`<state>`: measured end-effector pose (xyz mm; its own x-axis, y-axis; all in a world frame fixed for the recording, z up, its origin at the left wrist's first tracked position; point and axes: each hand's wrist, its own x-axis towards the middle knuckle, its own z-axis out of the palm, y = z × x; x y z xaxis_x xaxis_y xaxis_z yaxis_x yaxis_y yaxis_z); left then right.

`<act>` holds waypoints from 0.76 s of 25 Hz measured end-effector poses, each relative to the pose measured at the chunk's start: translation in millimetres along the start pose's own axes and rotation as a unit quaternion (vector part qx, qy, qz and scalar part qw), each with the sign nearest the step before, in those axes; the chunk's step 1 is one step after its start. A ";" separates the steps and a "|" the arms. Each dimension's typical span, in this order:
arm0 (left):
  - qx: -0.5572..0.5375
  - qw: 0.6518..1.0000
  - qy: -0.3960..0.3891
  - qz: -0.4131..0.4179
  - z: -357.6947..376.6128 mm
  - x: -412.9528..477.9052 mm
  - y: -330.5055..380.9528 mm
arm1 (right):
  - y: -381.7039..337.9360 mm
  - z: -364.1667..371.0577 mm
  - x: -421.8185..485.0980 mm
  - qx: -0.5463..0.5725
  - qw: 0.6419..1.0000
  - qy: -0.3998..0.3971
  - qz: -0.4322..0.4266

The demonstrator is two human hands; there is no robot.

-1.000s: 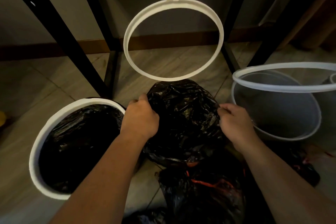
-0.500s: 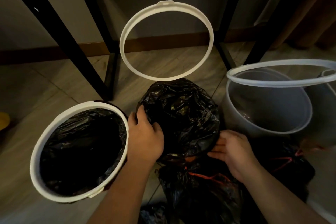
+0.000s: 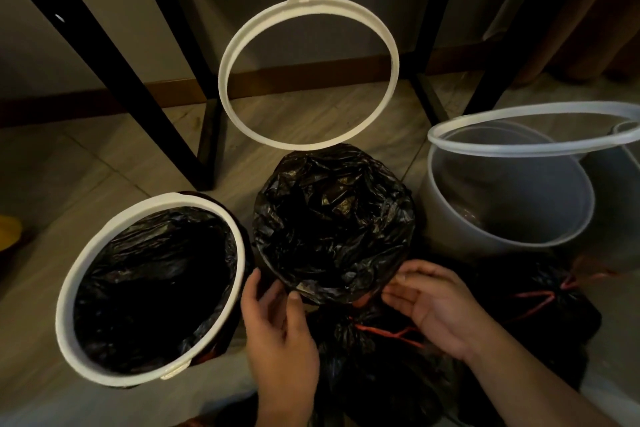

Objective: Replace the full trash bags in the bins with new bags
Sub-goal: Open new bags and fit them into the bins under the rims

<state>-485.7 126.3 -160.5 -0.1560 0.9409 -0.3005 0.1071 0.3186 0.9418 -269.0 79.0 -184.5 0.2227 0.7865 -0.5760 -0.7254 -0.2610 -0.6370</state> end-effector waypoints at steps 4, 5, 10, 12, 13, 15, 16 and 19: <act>-0.079 0.993 0.028 -0.079 0.9 6.9 -12.8 | 1.0 2.6 0.4 0.012 0.999 -0.047 0.010; -0.107 0.988 0.031 -0.110 3.0 8.3 -15.5 | 2.1 3.7 0.7 0.009 0.999 -0.045 0.008; -0.134 0.981 -0.015 -0.142 13.7 12.8 -26.2 | 7.4 3.7 6.3 0.008 1.000 -0.024 0.004; -0.093 0.988 -0.025 -0.124 16.7 16.3 -30.4 | 6.1 1.8 8.9 0.001 1.000 -0.024 -0.001; -0.073 0.990 -0.027 -0.115 18.5 18.2 -32.2 | 5.7 0.2 11.1 -0.003 1.000 -0.014 -0.004; -0.042 0.994 -0.026 -0.101 20.6 20.2 -36.2 | 6.1 -1.6 15.6 -0.003 1.000 0.026 -0.016; -0.035 0.994 -0.023 -0.100 20.8 20.8 -37.7 | 6.8 -0.7 17.0 -0.003 0.999 0.044 -0.022; -0.014 0.996 -0.010 -0.093 19.0 24.0 -36.6 | 12.3 3.7 21.2 0.004 0.997 0.071 -0.034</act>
<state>-474.7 139.4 -205.0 -0.1502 0.8684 -0.4725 0.0500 0.4840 0.8736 -275.5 94.5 -202.7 0.3607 0.7145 -0.5995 -0.7108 -0.2056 -0.6727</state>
